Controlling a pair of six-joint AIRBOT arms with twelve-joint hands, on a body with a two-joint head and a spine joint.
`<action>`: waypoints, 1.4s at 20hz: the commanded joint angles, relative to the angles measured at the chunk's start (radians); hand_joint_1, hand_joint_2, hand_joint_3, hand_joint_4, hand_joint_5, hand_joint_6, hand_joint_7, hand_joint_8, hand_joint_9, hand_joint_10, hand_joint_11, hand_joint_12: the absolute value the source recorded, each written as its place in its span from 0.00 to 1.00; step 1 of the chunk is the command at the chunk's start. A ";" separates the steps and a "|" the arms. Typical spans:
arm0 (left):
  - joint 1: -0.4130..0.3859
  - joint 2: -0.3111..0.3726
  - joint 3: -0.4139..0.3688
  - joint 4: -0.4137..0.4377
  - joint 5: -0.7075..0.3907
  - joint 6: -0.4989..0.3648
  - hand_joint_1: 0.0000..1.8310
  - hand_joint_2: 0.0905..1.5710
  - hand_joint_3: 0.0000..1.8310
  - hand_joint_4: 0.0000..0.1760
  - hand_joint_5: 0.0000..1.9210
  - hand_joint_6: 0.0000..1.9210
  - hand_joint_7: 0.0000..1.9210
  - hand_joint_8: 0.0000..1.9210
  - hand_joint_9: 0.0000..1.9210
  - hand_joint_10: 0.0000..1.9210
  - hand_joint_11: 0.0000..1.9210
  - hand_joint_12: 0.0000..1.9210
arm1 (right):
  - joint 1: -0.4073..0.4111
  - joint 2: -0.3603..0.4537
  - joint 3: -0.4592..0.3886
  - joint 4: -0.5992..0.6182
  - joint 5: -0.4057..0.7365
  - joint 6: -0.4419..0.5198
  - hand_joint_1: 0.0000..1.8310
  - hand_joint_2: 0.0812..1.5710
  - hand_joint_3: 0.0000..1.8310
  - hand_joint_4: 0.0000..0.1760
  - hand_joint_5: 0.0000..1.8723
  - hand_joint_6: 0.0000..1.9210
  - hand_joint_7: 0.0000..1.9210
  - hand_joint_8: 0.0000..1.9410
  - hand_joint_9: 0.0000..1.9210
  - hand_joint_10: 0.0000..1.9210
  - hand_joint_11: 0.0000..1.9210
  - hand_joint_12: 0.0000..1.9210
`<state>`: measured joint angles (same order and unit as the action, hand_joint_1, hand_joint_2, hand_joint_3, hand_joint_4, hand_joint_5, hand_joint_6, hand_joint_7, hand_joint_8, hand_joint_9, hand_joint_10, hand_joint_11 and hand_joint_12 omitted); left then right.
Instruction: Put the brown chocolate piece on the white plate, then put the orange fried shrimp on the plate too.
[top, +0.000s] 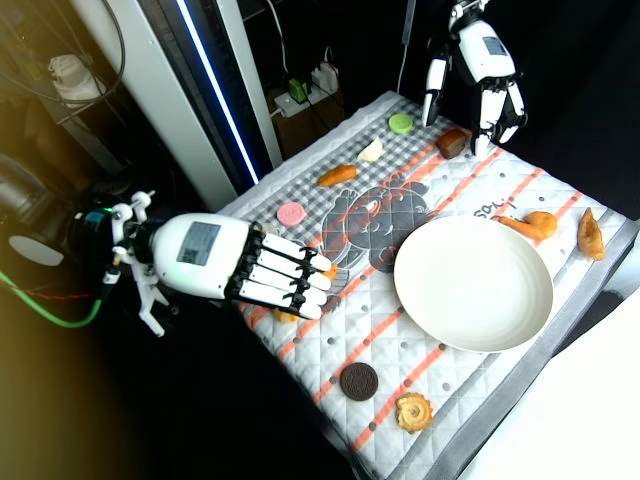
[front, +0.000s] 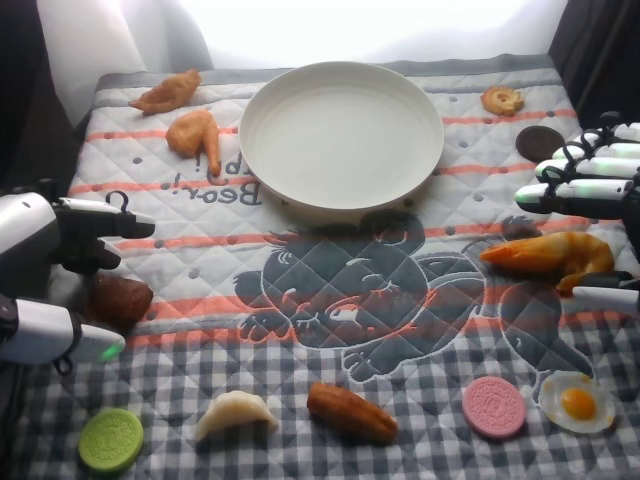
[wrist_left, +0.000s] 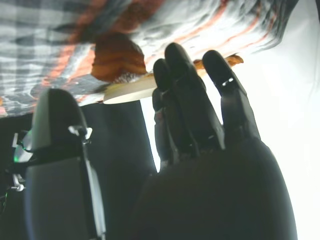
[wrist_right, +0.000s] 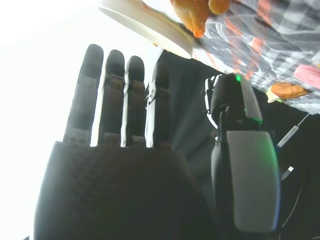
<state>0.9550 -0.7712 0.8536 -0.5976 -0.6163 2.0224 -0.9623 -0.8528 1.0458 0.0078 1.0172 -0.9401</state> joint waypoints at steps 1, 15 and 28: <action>-0.017 -0.007 -0.004 -0.006 -0.098 0.055 0.59 0.54 0.00 0.76 0.26 0.00 0.41 0.01 0.42 0.01 0.06 0.46 | 0.011 0.002 -0.002 0.017 0.118 0.002 0.37 0.75 0.00 0.30 0.25 0.00 0.23 0.00 0.21 0.00 0.13 0.20; -0.050 -0.071 0.016 -0.100 -0.095 0.236 0.69 0.64 0.00 0.00 0.68 0.13 0.56 0.53 0.56 0.09 0.07 0.57 | 0.004 0.002 -0.005 0.018 0.118 0.002 0.37 0.79 0.00 0.00 0.27 0.00 0.25 0.00 0.24 0.00 0.13 0.26; -0.317 -0.164 0.126 0.005 -0.089 0.232 0.65 0.62 0.00 0.00 0.63 0.30 0.46 0.76 0.34 0.86 0.12 0.93 | 0.001 -0.001 0.000 0.019 0.119 0.002 0.37 0.80 0.00 0.05 0.27 0.00 0.25 0.00 0.23 0.00 0.13 0.22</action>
<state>0.6308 -0.9447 0.9894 -0.6247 -0.6029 2.2555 -0.9646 -0.8555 1.0420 0.0109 1.0187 -0.9401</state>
